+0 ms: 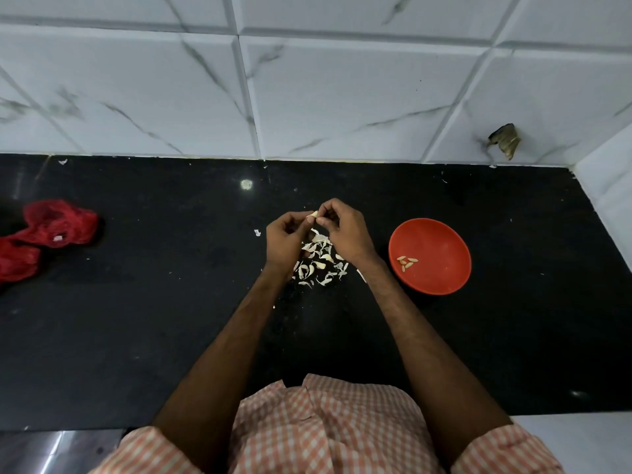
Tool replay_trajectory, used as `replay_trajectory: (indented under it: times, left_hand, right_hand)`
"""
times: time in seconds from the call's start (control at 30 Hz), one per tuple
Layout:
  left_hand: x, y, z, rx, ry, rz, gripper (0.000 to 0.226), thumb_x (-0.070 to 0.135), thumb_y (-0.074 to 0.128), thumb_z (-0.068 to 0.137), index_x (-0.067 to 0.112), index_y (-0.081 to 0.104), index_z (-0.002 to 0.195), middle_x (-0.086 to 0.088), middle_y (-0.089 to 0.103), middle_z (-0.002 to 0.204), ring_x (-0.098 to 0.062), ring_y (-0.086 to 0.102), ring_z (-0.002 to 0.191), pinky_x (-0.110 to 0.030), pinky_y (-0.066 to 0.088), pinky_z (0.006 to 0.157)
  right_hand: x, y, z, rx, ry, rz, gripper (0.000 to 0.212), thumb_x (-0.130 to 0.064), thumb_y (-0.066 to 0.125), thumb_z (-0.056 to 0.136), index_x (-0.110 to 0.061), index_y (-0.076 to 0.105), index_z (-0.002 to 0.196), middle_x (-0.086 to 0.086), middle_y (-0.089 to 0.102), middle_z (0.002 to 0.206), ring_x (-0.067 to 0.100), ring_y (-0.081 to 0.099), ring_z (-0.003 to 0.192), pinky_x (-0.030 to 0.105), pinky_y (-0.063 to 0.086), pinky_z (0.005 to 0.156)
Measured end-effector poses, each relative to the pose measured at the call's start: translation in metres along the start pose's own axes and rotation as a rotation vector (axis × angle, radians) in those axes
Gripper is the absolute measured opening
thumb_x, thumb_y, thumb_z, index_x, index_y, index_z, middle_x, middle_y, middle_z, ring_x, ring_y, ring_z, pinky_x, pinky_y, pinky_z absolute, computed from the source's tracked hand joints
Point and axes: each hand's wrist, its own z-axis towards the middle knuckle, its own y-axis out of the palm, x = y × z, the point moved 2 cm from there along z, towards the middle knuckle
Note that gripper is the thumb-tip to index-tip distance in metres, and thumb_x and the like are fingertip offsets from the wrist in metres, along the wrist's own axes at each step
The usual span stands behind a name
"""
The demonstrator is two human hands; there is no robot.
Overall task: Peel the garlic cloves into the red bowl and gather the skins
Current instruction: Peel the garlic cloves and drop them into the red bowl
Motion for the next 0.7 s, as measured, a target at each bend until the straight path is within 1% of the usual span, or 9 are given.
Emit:
replay_trajectory:
  times: [0.13,0.2,0.3,0.4,0.5,0.57,0.63,0.7]
  left_hand:
    - [0.0059,-0.0001,0.0,0.082,-0.107,-0.186,0.006,0.012,0.065,0.095,0.014,0.071,0.096,0.001,0.066,0.081,-0.007,0.057,0.063,-0.021,0.039,0.041]
    - [0.0075,-0.0013,0.0008,0.09,-0.149,-0.241,0.005,0.015,0.065,0.095,0.015,0.071,0.095,0.002,0.068,0.087,-0.006,0.057,0.062,-0.02,0.038,0.041]
    - [0.0058,-0.0014,0.0014,0.065,-0.172,-0.237,0.008,0.018,0.063,0.096,0.014,0.07,0.095,-0.001,0.068,0.093,-0.008,0.057,0.061,-0.02,0.038,0.041]
    - [0.0057,-0.0003,0.0008,0.047,-0.172,-0.236,0.011,0.018,0.06,0.097,0.013,0.07,0.095,-0.002,0.068,0.094,-0.009,0.057,0.061,-0.02,0.038,0.041]
    - [0.0046,-0.0008,0.0014,0.042,-0.175,-0.22,0.013,0.018,0.059,0.098,0.012,0.071,0.098,0.0,0.069,0.093,-0.008,0.056,0.06,-0.02,0.038,0.042]
    - [0.0022,-0.0004,0.0014,0.018,-0.162,-0.183,0.015,0.02,0.059,0.098,0.011,0.071,0.098,0.0,0.069,0.09,-0.008,0.055,0.061,-0.02,0.036,0.043]
    - [0.0005,0.0001,0.0011,0.007,-0.156,-0.149,0.016,0.021,0.059,0.099,0.011,0.072,0.096,-0.002,0.067,0.086,-0.008,0.054,0.062,-0.021,0.034,0.043]
    - [-0.002,0.0003,0.0013,0.0,-0.151,-0.125,0.016,0.022,0.06,0.099,0.011,0.072,0.094,-0.005,0.066,0.084,-0.008,0.052,0.061,-0.02,0.033,0.043]
  right_hand:
    - [0.0033,-0.0019,-0.0006,-0.055,0.019,-0.019,0.007,0.0,0.066,0.091,-0.006,0.063,0.092,0.0,0.065,0.089,0.003,0.058,0.079,0.01,0.046,0.071]
    - [0.0057,-0.0046,-0.0005,-0.031,0.026,-0.014,0.008,0.0,0.068,0.089,-0.006,0.065,0.092,0.002,0.067,0.09,0.004,0.06,0.08,0.011,0.047,0.073]
    - [0.0074,-0.0082,0.0013,-0.002,0.037,-0.013,0.015,0.004,0.067,0.089,-0.005,0.068,0.099,0.005,0.07,0.094,0.0,0.062,0.082,0.007,0.048,0.074]
    - [0.0062,-0.0087,0.0036,0.0,0.023,-0.052,0.018,0.001,0.064,0.092,-0.01,0.072,0.103,0.0,0.073,0.098,0.003,0.066,0.091,0.004,0.047,0.077]
    - [0.0043,-0.0075,0.0047,0.066,-0.003,-0.024,0.013,-0.004,0.067,0.092,-0.011,0.074,0.1,-0.005,0.072,0.094,-0.001,0.066,0.09,0.007,0.048,0.08]
    - [0.0028,-0.0046,0.0042,0.064,-0.022,0.034,0.014,-0.003,0.068,0.091,-0.01,0.073,0.102,-0.006,0.073,0.094,-0.003,0.066,0.089,0.01,0.05,0.082]
    - [0.0008,-0.0018,0.0021,0.04,-0.011,0.083,0.016,-0.003,0.069,0.09,-0.01,0.072,0.104,-0.003,0.074,0.094,0.002,0.069,0.09,0.017,0.054,0.084]
    - [0.0025,-0.0006,0.0008,0.053,0.03,0.131,0.012,-0.006,0.072,0.088,-0.01,0.072,0.1,-0.002,0.073,0.093,0.005,0.069,0.088,0.019,0.055,0.082]
